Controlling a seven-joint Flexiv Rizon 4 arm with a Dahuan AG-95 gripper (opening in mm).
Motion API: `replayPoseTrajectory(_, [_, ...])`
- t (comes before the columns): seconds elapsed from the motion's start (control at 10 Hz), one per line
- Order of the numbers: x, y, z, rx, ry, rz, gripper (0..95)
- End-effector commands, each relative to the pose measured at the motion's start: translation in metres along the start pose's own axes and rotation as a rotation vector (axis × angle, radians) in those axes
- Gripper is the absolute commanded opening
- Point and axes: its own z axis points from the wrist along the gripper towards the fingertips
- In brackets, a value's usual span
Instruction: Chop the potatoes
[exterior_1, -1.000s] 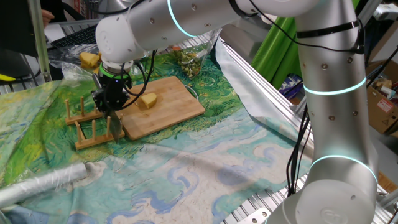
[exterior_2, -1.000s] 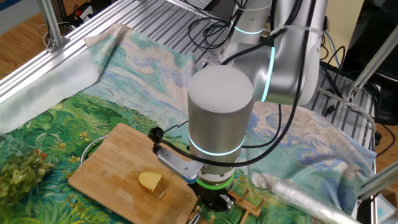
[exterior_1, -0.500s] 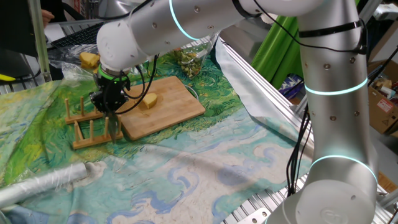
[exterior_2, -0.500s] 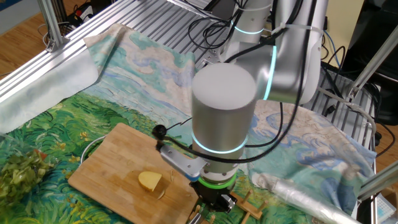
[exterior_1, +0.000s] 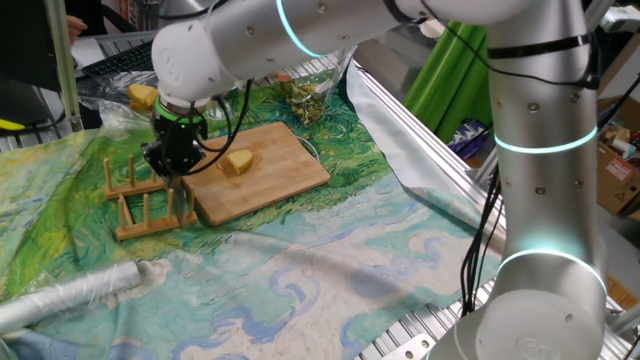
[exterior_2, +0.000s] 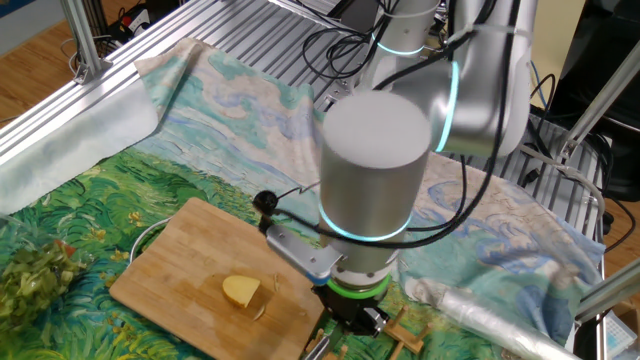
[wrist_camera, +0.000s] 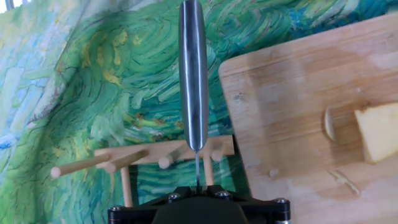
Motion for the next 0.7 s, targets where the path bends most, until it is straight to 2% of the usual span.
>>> replayPoseTrajectory(0.1, [0.002,-0.002,-0.012,0.004,0.003,0.008,0.0])
replayPoseTrajectory(0.2, [0.002,-0.002,-0.020,0.016,0.003,0.007,0.0])
replayPoseTrajectory(0.4, [0.001,-0.004,-0.039,0.002,0.012,0.029,0.0])
replayPoseTrajectory(0.7, [0.002,0.002,-0.065,-0.007,0.024,0.050,0.0])
